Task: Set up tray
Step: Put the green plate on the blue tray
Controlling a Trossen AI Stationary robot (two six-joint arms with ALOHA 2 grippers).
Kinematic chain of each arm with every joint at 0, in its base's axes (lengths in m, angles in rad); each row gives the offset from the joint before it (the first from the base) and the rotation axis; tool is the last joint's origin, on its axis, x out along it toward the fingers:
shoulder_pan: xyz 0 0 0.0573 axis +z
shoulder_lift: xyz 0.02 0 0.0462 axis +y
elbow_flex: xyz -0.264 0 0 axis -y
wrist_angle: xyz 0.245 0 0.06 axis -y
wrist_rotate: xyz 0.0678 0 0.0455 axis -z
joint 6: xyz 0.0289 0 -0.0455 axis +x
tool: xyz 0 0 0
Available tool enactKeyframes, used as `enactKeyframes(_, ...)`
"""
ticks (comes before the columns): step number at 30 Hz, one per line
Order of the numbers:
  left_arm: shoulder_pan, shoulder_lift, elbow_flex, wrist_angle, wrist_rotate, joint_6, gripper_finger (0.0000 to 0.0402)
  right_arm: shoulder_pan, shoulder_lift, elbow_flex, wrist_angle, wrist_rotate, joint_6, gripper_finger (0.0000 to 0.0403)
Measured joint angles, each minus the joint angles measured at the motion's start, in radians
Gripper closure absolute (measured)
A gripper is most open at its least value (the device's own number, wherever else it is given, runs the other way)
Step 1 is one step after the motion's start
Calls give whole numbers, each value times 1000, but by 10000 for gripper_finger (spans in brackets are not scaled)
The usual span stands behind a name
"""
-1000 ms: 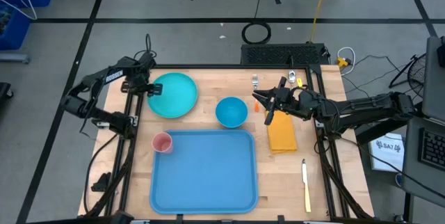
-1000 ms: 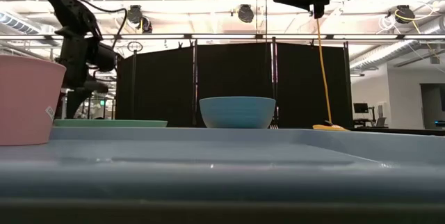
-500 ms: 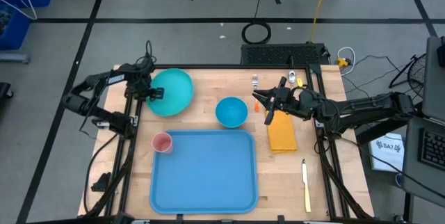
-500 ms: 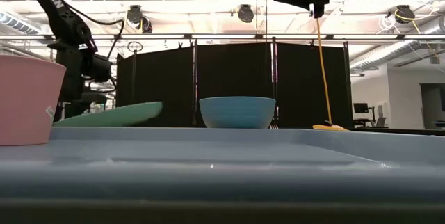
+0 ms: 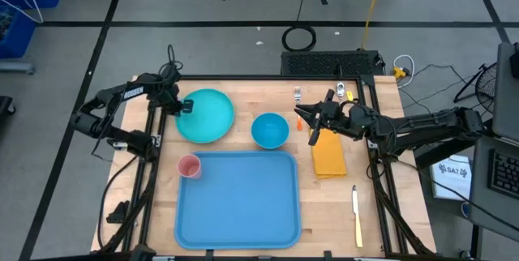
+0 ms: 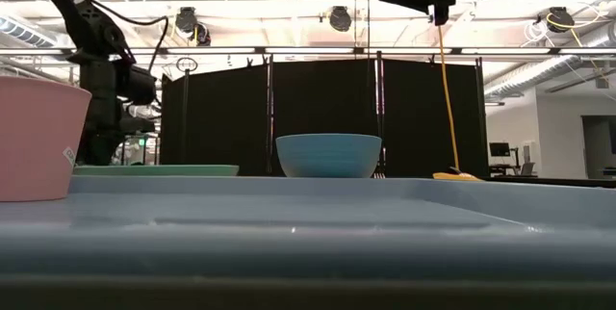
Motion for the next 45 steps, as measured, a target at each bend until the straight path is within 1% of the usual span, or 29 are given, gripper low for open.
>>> enactKeyframes(4, 0, -68, 34, -4, 5, 8, 395, 0, 0, 0, -4, 0, 5, 355)
enactKeyframes(9, 21, -161, 39, -26, 54, 13, 395, 0, 0, 0, -4, 0, 7, 355)
enactKeyframes(11, 12, -208, 39, -27, 94, 28, 395, 0, 0, 0, -4, 0, 7, 355)
enactKeyframes(14, -11, -297, 39, -25, 152, 21, 395, 0, 0, 0, -4, 0, 7, 355)
enactKeyframes(19, -45, -449, 49, -31, 208, -11, 395, 0, 0, 0, -4, 1, 7, 355)
enactKeyframes(23, -80, -554, 82, -71, 273, -30, 395, 0, 0, 0, -4, 1, 7, 355)
enactKeyframes(27, -145, -623, 133, -117, 302, -75, 395, 0, 0, 0, -4, 1, 8, 355)
enactKeyframes(31, -259, -668, 170, -188, 325, -135, 395, 0, 0, 0, -4, 1, 8, 355)
enactKeyframes(35, -431, -690, 177, -210, 298, -231, 395, 0, 0, 0, -3, 1, 8, 355)
enactKeyframes(39, -629, -694, 177, -113, 262, -356, 395, 0, 0, 0, -4, 1, 9, 355)
enactKeyframes(42, -779, -681, 177, -30, 261, -439, 395, 0, 0, 0, -4, 1, 20, 355)
enactKeyframes(45, -932, -652, 179, -5, 233, -507, 395, 0, 0, 0, -4, 2, 27, 355)
